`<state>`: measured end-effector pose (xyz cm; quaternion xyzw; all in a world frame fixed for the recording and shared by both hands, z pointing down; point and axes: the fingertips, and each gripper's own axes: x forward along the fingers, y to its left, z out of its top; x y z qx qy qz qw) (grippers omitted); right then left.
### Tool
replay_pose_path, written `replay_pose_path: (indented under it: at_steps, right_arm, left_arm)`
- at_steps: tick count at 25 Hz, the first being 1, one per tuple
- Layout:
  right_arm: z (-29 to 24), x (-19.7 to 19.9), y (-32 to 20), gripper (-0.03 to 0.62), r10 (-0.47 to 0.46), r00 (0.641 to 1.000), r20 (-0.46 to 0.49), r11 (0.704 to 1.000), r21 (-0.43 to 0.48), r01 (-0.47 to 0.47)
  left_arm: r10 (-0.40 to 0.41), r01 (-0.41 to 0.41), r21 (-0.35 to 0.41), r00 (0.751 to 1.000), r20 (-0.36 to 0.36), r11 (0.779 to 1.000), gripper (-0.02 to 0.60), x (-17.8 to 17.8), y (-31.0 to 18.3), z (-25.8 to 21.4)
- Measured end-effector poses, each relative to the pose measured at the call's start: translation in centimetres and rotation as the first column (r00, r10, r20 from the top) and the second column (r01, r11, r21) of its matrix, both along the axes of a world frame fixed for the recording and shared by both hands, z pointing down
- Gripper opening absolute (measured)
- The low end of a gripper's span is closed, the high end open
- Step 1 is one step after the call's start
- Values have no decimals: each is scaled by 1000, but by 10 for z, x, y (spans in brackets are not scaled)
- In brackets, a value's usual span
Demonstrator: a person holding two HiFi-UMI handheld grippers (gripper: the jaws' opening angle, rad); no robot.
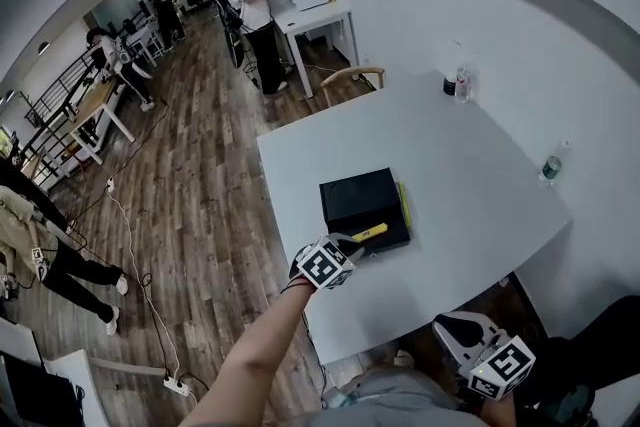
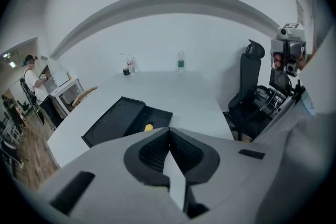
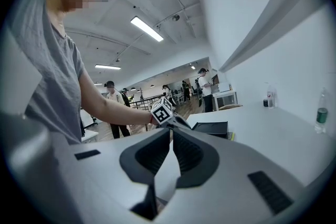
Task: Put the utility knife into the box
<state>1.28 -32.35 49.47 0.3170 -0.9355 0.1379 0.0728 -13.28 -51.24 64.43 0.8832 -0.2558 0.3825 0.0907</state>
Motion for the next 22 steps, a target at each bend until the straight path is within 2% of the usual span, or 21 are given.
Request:
replay_pose_path:
  at_steps: [7,12,14,17,22]
  right_arm:
    - [-1,-8,0,35,-31,1000,0,1000,3,31]
    - [-2,-17,-4,35,-63,998,-2,998,8,63]
    - [-3,-21,-5,35,-77,997,-4,997,9,77]
    - [-3,-26,-6,35,-92,996,-5,996,8,92]
    - [-1,-33,-4,35,-111,994,-13,994,4,111]
  left_arm:
    - [-62,63,4,991,-121,998,17,-7,40,-30]
    - [-111,115,5,967,-231,993,17,-12,66,-53]
    - [-130,136,-1,947,-294,991,17,-11,79,-65]
    - [-171,176,-27,896,-410,984,17,-10,103,-82]
    - [-185,200,-23,850,-493,979,17,-11,138,-98]
